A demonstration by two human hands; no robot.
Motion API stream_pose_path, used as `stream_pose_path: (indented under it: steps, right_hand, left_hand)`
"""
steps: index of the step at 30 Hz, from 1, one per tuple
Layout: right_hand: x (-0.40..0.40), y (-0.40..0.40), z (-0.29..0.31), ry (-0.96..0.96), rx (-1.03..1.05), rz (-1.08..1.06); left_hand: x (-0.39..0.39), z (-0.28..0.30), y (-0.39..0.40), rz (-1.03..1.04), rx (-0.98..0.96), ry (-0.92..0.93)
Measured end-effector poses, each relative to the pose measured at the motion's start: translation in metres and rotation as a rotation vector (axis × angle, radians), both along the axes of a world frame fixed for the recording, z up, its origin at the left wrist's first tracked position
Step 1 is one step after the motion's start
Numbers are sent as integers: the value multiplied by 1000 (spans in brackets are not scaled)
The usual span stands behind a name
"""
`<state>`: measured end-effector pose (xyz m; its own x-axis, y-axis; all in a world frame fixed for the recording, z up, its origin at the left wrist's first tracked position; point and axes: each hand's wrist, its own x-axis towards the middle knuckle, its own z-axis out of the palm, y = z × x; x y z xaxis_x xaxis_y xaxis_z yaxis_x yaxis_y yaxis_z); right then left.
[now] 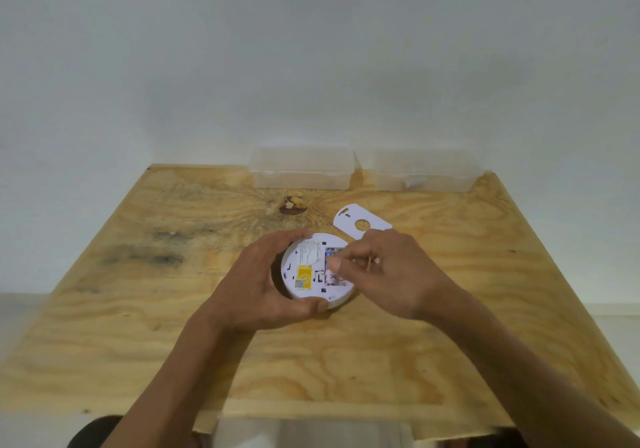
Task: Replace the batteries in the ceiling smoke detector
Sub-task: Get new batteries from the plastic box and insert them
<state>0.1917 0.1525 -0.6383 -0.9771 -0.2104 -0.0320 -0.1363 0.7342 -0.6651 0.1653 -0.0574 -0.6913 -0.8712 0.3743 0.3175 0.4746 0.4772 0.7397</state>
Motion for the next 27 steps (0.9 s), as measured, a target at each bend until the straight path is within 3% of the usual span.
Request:
stream_pose_path:
  steps: [2, 6, 10, 13, 19, 27]
  right_hand:
    - [-4, 7, -3, -46, -325, -223]
    - [-15, 21, -5, -440, -1112, -699]
    - [-11, 21, -5, -441, -1321, -708]
    - [-8, 15, -4, -267, -1283, -636]
    - [-6, -7, -4, 56, -823, -451]
    - [-15, -18, -14, 187, -424, -347]
  left_hand:
    - [0, 0, -1, 4, -36, 9]
    - [0, -2, -2, 19, -60, -9]
    - [-1, -2, -3, 8, -90, 4]
    - [-1, -2, -3, 2, -85, -1]
    - [2, 3, 0, -10, -41, -2]
    - [3, 5, 3, -20, -20, 11]
